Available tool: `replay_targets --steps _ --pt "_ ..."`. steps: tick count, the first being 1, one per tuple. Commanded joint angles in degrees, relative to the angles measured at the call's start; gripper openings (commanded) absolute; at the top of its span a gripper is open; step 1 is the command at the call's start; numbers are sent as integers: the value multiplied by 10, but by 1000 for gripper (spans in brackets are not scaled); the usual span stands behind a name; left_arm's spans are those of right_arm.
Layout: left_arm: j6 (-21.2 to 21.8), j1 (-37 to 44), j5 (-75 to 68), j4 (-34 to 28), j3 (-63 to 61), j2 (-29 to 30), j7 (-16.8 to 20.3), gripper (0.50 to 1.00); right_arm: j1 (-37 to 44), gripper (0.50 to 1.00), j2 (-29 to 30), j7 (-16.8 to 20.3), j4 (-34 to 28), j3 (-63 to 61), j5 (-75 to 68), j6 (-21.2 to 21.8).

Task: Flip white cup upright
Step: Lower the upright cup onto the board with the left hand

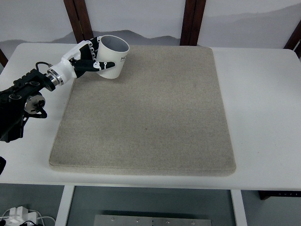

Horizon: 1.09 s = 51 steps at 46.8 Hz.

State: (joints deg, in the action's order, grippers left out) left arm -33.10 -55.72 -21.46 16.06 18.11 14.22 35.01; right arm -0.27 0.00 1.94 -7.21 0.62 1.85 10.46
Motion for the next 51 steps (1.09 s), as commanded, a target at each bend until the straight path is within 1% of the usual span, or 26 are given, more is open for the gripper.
replay_targets --steps 1,10,27,41,45,47,51 --pt "13 1 -5 -1 -21 -3 0 713 0 952 0 0 0 0 0 0" --pt "32 0 -11 0 -58 -9 0 713 0 952 0 0 0 0 0 0" --pt "30 6 -11 2 -61 -9 0 739 0 952 0 0 0 0 0 0" --pt "30 9 -15 6 -61 -9 0 793 0 952 0 0 0 0 0 0" --pt "31 9 -15 6 -61 -10 0 821 0 952 0 0 0 0 0 0" --pt "31 9 -15 6 -61 -11 0 844 0 952 0 0 0 0 0 0" --pt "31 9 -15 5 -61 -12 0 866 0 952 0 0 0 0 0 0"
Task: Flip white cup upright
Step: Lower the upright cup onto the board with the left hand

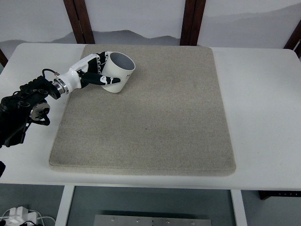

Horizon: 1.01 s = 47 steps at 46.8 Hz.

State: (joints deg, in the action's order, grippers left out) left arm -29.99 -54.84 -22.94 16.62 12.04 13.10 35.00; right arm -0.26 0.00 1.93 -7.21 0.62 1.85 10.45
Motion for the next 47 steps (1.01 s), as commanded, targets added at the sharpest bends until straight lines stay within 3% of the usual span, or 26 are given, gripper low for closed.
replay_targets --steps 1,6,9,15,47 --pt "0 1 0 -1 0 -1 0 872 0 952 0 0 0 0 0 0" --pt "0 3 0 -1 0 -1 0 891 0 952 0 0 0 0 0 0" --pt "0 3 0 0 0 -1 0 960 0 952 0 0 0 0 0 0" --pt "0 3 1 0 5 -1 0 996 0 952 0 0 0 0 0 0" --pt "-8 -1 8 2 13 -1 0 996 0 952 0 0 0 0 0 0"
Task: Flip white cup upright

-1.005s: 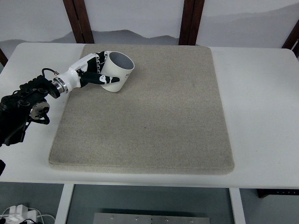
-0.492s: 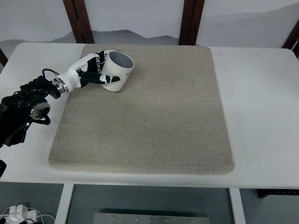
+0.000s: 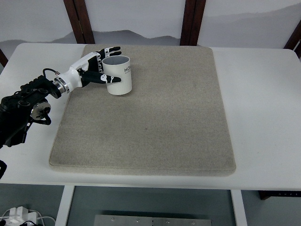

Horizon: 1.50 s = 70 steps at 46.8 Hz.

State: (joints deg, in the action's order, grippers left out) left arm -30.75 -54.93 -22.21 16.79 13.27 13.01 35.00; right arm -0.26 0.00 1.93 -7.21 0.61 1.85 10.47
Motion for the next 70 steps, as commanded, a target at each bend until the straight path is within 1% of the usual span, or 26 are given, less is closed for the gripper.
replay_targets --steps 1,28,36,57,70 --pt "0 -1 1 1 1 0 0 996 0 952 0 0 0 0 0 0" --pt "-13 -9 1 10 32 3 0 996 0 952 0 0 0 0 0 0" --pt "-14 -11 1 25 53 9 0 996 0 952 0 0 0 0 0 0" --pt "-12 -51 4 23 81 25 0 996 0 952 0 0 0 0 0 0" --pt "-12 -77 59 18 83 33 0 996 0 952 0 0 0 0 0 0"
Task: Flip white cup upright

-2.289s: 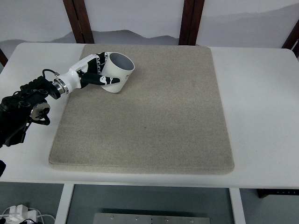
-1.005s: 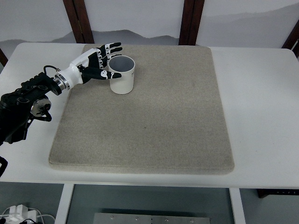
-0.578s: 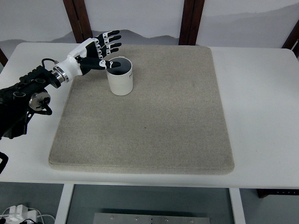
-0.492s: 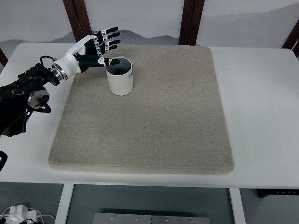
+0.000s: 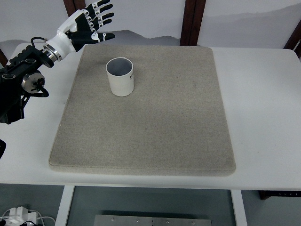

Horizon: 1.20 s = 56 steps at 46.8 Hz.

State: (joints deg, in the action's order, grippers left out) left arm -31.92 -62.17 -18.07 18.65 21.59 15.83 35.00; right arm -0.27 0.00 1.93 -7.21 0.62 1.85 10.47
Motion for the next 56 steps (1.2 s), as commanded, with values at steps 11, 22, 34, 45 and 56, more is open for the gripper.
replay_targets --steps 11,22,34,45,56 --pt "0 -13 40 -7 0 25 0 996 0 952 0 0 0 0 0 0" --pt "4 -13 84 -39 0 21 0 996 0 952 0 0 0 -2 0 0" --pt "12 -15 191 -49 0 17 0 996 0 952 0 0 0 0 0 0" --pt "62 -9 324 -49 1 16 -74 996 0 952 0 0 0 0 3 0" --pt "120 0 350 -68 46 -15 -164 996 1 952 0 0 -1 -4 2 0"
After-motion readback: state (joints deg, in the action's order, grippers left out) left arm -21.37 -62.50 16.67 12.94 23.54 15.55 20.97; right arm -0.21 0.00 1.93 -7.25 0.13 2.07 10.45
